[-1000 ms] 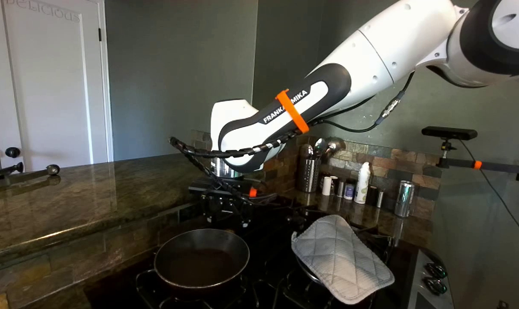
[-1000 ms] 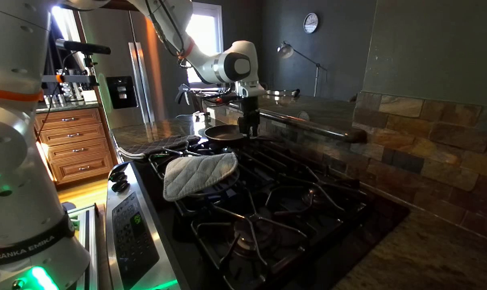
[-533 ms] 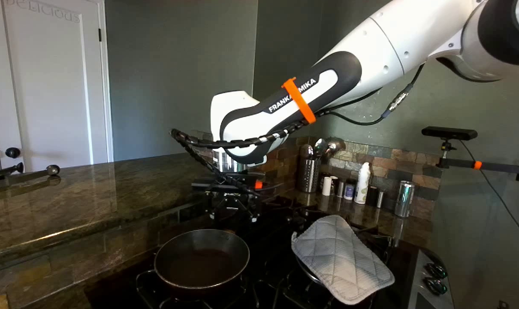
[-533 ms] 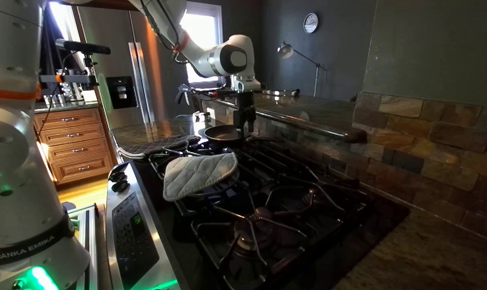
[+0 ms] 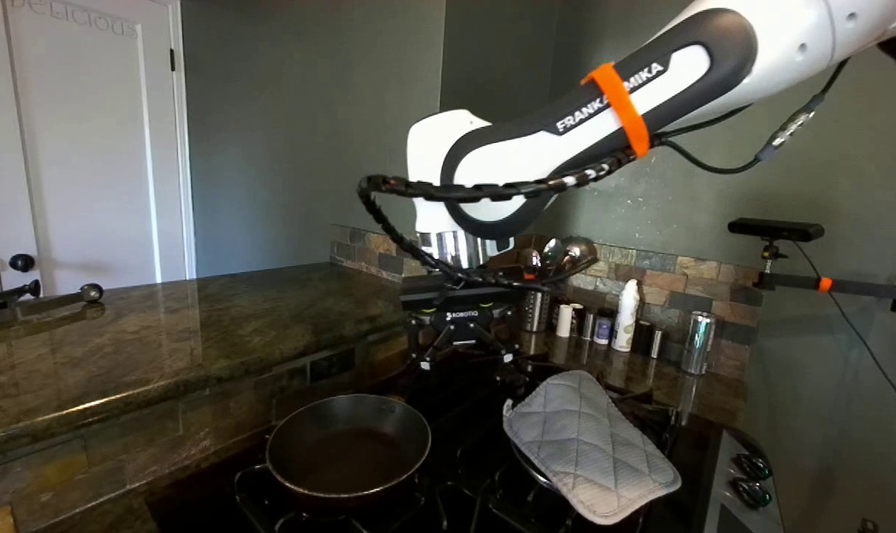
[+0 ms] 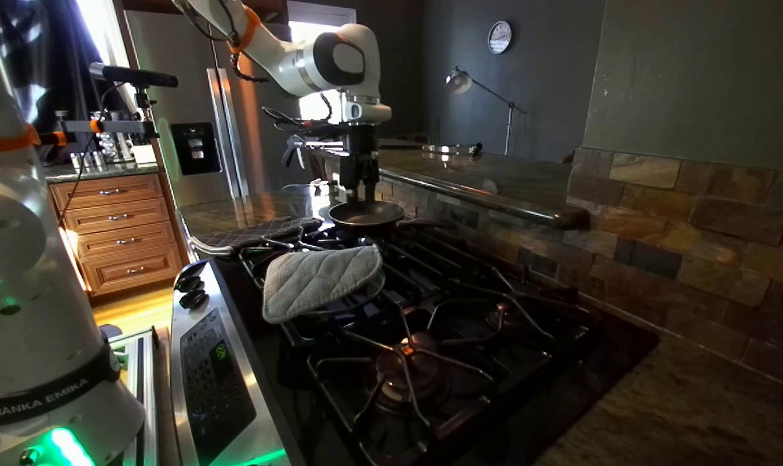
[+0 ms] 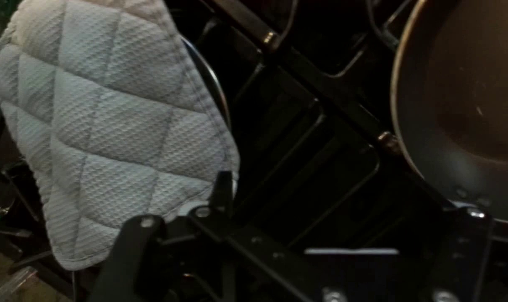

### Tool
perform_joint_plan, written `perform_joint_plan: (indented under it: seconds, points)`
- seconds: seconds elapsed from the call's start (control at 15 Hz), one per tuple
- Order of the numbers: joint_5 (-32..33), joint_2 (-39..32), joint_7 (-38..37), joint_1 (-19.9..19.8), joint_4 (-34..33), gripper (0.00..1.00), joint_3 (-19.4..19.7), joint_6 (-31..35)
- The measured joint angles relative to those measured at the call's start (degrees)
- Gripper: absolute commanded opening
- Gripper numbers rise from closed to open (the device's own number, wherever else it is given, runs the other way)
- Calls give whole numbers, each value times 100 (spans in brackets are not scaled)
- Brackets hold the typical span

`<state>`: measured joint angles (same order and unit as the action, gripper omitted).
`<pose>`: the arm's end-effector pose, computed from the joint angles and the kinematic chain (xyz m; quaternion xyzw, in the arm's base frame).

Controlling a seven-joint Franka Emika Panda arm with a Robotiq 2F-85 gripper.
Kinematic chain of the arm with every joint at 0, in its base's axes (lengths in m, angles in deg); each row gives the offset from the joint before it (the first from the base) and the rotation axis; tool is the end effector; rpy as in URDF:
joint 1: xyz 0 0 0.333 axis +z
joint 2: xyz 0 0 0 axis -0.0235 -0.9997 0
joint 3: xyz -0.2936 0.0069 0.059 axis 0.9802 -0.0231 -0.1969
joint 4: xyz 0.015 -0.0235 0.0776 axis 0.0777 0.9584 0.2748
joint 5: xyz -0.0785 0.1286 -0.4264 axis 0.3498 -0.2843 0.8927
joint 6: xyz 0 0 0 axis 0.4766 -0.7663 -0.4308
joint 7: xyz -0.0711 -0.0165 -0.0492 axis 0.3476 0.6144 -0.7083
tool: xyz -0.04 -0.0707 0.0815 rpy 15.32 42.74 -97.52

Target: Move the black pot backwards then put the lid on top

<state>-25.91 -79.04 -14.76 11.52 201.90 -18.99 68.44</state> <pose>0.5659 0.1183 0.3398 0.8989 -0.4277 -0.0002 0.0948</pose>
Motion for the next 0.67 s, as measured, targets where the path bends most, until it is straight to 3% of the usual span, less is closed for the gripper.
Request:
perform_joint_plan:
  seconds: [0.67]
  points:
    - [12, 2215, 3391, -369, 2329, 100, -45, 269]
